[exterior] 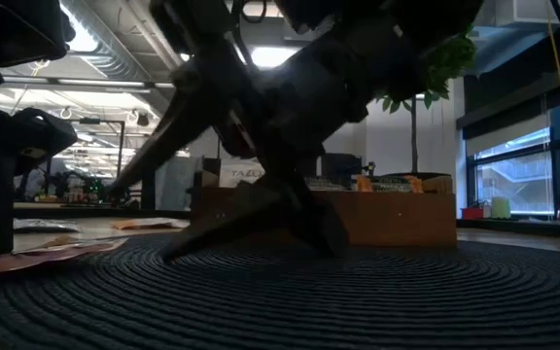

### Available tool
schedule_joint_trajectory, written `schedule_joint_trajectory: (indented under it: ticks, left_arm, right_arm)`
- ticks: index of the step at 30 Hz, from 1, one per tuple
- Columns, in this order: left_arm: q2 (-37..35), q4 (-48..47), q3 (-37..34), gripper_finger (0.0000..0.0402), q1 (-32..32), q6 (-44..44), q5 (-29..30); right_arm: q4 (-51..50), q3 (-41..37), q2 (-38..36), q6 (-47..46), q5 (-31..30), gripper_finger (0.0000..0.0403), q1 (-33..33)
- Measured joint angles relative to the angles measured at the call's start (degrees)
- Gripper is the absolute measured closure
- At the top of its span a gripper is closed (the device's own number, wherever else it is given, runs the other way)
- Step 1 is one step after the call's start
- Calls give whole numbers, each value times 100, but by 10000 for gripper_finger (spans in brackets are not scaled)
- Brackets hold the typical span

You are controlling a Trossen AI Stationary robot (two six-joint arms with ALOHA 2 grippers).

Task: Pick & Place Tea
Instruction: Put the orange tea bag into the right section of the wooden organizer

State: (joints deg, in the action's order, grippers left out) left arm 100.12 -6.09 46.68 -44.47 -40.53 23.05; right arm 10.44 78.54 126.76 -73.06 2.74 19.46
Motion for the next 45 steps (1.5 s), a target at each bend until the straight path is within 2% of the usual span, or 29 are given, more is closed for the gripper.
schedule_joint_trajectory:
  ticks: [8, 18, 28, 35, 45]
  left_arm:
    - [0, 13, 0, 289, 9, -9, 149]
    - [0, 38, 0, 286, 29, 68, 404]
    - [188, 502, 17, 290, 245, 451, 234]
    - [190, 504, 17, 286, 295, 435, 185]
    - [195, 509, 17, 289, 297, 280, 184]
  right_arm:
    - [34, 4, 46, -2, 15, 217, -10]
    - [133, 22, 122, -8, -3, 221, -106]
    - [146, 17, 133, -19, 203, 224, -211]
    - [71, 15, 139, 59, 334, 272, -212]
    - [44, 9, 137, 1005, 342, 333, -203]
